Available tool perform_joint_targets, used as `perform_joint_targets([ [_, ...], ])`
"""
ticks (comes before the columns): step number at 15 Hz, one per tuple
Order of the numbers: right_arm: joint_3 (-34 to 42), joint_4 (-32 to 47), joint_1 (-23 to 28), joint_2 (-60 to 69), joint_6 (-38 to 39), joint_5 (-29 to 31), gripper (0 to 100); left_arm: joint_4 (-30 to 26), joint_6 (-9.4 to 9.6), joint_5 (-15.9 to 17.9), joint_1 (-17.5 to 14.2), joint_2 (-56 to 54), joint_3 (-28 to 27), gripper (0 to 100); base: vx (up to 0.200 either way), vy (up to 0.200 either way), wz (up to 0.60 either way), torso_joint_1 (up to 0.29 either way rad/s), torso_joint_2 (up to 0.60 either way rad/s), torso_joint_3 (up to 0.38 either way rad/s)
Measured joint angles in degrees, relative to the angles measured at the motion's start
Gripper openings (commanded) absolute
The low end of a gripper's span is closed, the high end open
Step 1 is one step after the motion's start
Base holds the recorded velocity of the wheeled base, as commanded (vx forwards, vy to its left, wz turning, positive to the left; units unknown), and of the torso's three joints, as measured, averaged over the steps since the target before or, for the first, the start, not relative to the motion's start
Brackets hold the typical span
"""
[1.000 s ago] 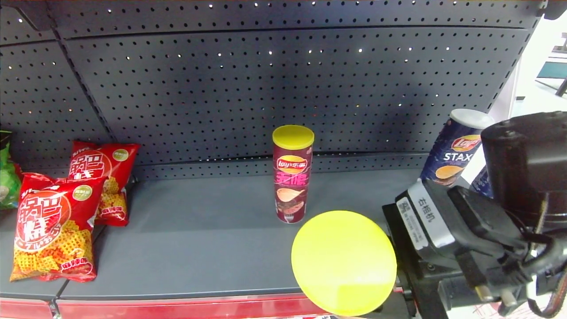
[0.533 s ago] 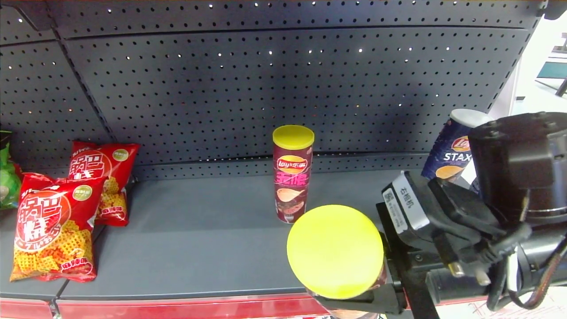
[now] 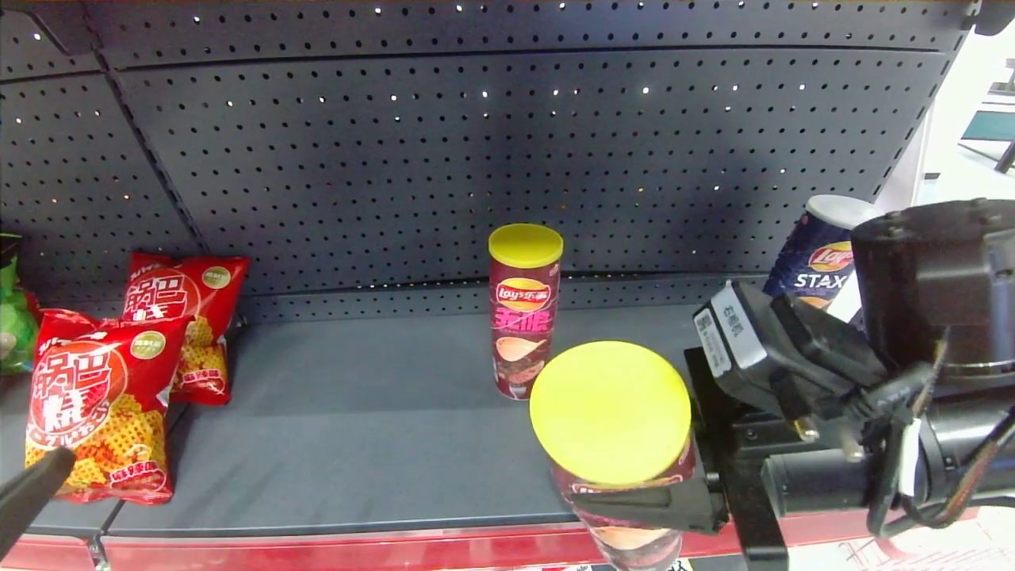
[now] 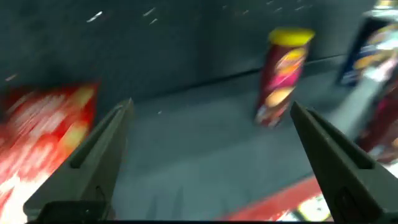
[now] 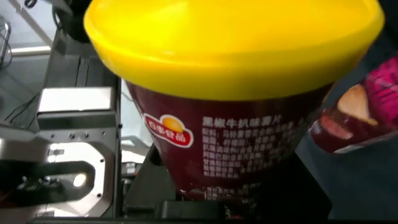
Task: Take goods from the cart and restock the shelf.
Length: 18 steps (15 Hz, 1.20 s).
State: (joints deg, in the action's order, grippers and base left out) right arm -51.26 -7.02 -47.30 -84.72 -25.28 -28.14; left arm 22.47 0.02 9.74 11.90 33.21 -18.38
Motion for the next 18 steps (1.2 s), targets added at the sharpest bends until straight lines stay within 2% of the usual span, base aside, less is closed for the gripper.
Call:
perform_joint_targets([
  [2, -1.8, -0.1, 0.5, 0.2, 1.3, 1.0, 0, 6.7, -0.02, 5.5, 1.2, 11.5, -4.0, 100, 0.0, 0.0, 0.0, 0.0, 0.0, 0.0],
  [4, -2.5, 0.0, 0.7, 0.5, 2.5, 1.2, 0, 10.1, 0.16, 13.3, 1.5, 21.1, -6.8, 100, 0.0, 0.0, 0.0, 0.0, 0.0, 0.0],
  [5, -2.6, -0.2, 0.8, 0.6, 2.7, 1.3, 0, 11.5, 1.67, 18.4, 0.3, 25.6, -7.7, 100, 0.0, 0.0, 0.0, 0.0, 0.0, 0.0],
  [7, -2.7, -1.3, 1.1, 0.7, 2.9, 1.4, 0, 15.5, 7.61, 28.7, -5.7, 33.0, -9.0, 100, 0.0, 0.0, 0.0, 0.0, 0.0, 0.0],
  [8, -2.7, -1.4, 1.1, 0.7, 3.4, 1.3, 0, 18.6, 11.43, 34.1, -9.4, 37.0, -9.8, 100, 0.0, 0.0, 0.0, 0.0, 0.0, 0.0],
  [9, -2.7, -1.5, 1.3, 0.7, 3.6, 1.4, 0, 22.5, 14.4, 38.0, -12.1, 40.7, -11.2, 100, 0.0, 0.0, 0.0, 0.0, 0.0, 0.0],
  [10, -2.7, -1.5, 1.4, 0.8, 3.7, 1.6, 0, 25.7, 16.03, 40.2, -13.5, 43.5, -13.0, 100, 0.0, 0.0, 0.0, 0.0, 0.0, 0.0],
  [11, -2.9, -1.5, 1.5, 0.8, 3.7, 2.3, 0, 26.8, 16.4, 41.1, -13.9, 46.0, -14.1, 100, 0.0, 0.0, 0.0, 0.0, 0.0, 0.0],
  [13, -3.5, -1.6, 1.8, 0.7, 4.0, 2.6, 0, 26.8, 16.03, 42.2, -12.5, 49.7, -14.6, 100, 0.0, 0.0, 0.0, 0.0, 0.0, 0.0],
  [15, -3.8, -1.6, 2.6, 0.7, 4.6, 2.7, 0, 27.1, 14.81, 44.4, -10.4, 53.6, -15.5, 100, 0.0, 0.0, 0.0, 0.0, 0.0, 0.0],
  [18, -4.0, -1.6, 3.6, 0.6, 4.8, 3.4, 0, 29.3, 14.01, 45.5, -7.7, 60.0, -19.4, 100, 0.0, 0.0, 0.0, 0.0, 0.0, 0.0],
])
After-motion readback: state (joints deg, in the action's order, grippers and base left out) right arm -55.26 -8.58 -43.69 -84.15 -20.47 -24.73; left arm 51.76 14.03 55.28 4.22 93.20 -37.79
